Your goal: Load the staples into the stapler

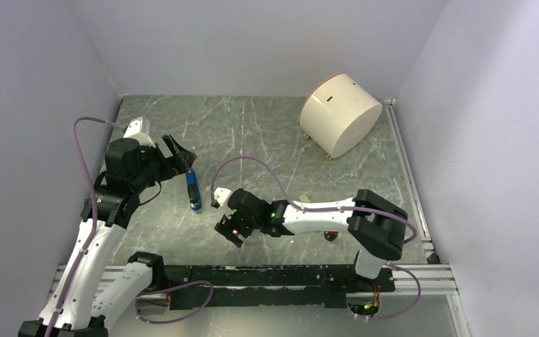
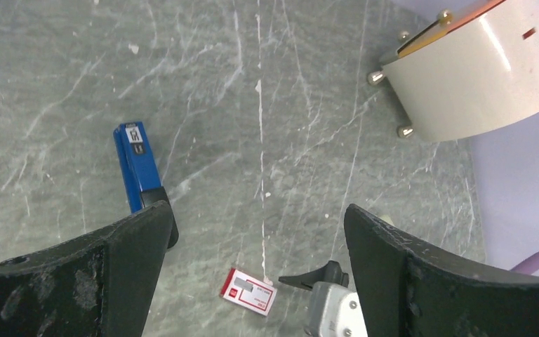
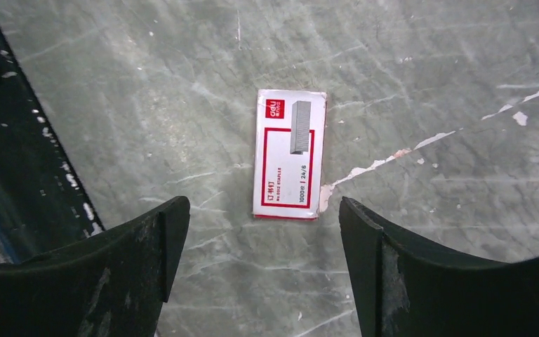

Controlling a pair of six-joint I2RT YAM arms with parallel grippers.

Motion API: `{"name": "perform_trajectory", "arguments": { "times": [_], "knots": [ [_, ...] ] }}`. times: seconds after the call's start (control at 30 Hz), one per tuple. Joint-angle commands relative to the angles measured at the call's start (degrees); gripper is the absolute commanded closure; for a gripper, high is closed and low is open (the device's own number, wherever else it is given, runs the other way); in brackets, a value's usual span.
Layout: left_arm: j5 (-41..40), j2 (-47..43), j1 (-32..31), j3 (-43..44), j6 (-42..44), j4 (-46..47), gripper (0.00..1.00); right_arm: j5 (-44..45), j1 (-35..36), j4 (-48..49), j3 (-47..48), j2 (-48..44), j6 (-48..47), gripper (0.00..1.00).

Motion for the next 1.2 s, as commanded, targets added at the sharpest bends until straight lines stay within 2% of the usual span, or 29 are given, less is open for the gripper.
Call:
{"name": "perform_trajectory", "arguments": {
  "times": [0.0, 0.17, 0.27, 0.33, 0.5, 0.63, 0.93, 1.07, 1.17],
  "knots": [
    [1.43, 0.04, 0.52, -0.83, -2.13, -0.86, 0.03, 3.22, 0.45, 2.46, 2.34, 2.40, -0.50, 0.19],
    [1.17, 1.68, 0.52, 0.61, -1.18, -2.66, 0.03, 5.26, 0.40, 4.89, 2.19, 4.07, 0.39, 0.20],
    [1.71, 3.38, 0.52, 2.59, 0.27, -4.95, 0.11, 5.22, 0.40, 4.87, 2.40, 5.13, 0.67, 0.27],
    [2.50, 3.98, 0.52, 2.88, 0.96, -5.62, 0.13, 5.48, 0.43, 5.02, 2.51, 5.83, 0.56, 0.29],
    [4.60, 4.20, 0.52, 1.79, 1.34, -5.68, 0.08, 1.32, 0.64, 6.75, 1.61, 6.84, -4.55, 0.28],
    [6.10, 4.83, 0.52, 1.50, 1.17, -5.00, 0.04, 2.26, 0.65, 5.54, 2.35, 8.02, -5.73, 0.29],
    [7.94, 6.76, 0.52, -1.17, -1.88, -0.71, 0.03, 4.42, -0.48, 3.01, 2.97, 9.77, -5.11, 0.48],
    [10.28, 8.65, 0.52, -1.77, -2.37, 1.47, 0.04, 1.41, -4.30, 1.31, 2.63, 9.06, -5.65, 0.57],
    [12.34, 10.86, 0.52, -2.05, -1.41, 3.19, 0.04, -2.27, -7.30, -1.18, 4.31, 9.45, -8.80, 0.58]
  ]
}}
